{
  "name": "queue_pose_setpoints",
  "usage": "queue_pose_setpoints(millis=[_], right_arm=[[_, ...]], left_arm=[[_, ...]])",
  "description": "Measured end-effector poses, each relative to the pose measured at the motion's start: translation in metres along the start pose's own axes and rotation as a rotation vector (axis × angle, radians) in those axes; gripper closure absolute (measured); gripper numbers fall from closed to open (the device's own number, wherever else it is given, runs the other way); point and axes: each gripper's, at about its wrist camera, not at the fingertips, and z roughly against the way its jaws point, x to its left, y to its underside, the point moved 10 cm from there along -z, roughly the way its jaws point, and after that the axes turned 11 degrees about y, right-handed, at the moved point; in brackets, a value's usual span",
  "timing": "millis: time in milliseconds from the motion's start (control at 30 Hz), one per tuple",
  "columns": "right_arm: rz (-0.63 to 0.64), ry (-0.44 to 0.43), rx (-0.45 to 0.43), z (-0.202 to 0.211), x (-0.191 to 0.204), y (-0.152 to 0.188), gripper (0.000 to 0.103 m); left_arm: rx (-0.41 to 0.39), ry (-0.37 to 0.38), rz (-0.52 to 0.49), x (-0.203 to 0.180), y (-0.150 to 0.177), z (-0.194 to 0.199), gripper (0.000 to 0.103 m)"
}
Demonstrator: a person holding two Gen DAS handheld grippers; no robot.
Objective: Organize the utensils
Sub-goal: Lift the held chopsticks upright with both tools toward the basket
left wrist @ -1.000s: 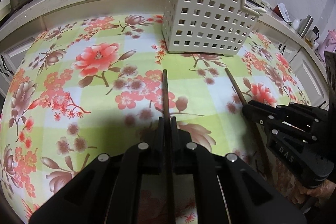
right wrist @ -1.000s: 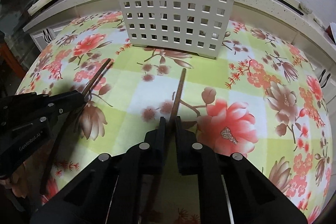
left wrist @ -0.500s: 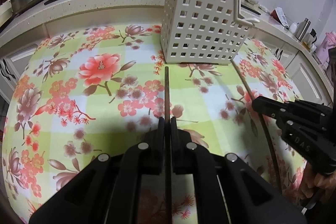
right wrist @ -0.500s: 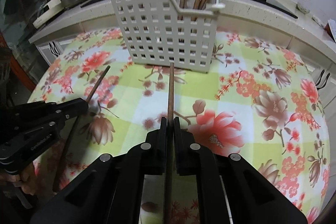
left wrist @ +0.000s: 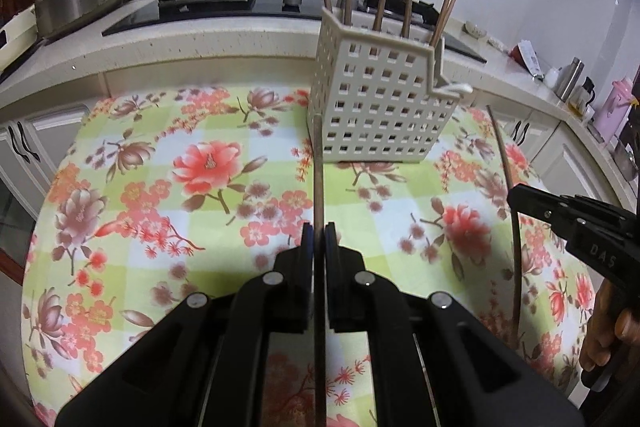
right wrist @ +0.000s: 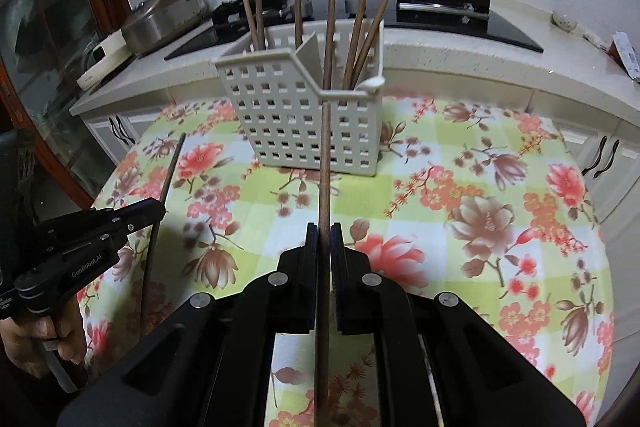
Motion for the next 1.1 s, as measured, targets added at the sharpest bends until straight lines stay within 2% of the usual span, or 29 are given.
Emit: queue_pose_setpoints(millis=[400,800,1100], right_arm=[[-0.027,-0.020,-0.073,0.039,-0.012,-0.017,0.095],[-0.050,-0.034,-0.092,0.050,-0.020,-0.020,0.095],[-0.035,-0.039,-0.090,0.050,-0.020,-0.034,0.095]], left_arm=[[-0.095,0.011,-0.032,-0.018,-0.027,0.037,0.097],[-0.118,0.034,-0.053,-0.031,-0.034,0.048,0.098],[-0.121,0.089,-0.065,-0.041,-0.053,0.048,0.098]])
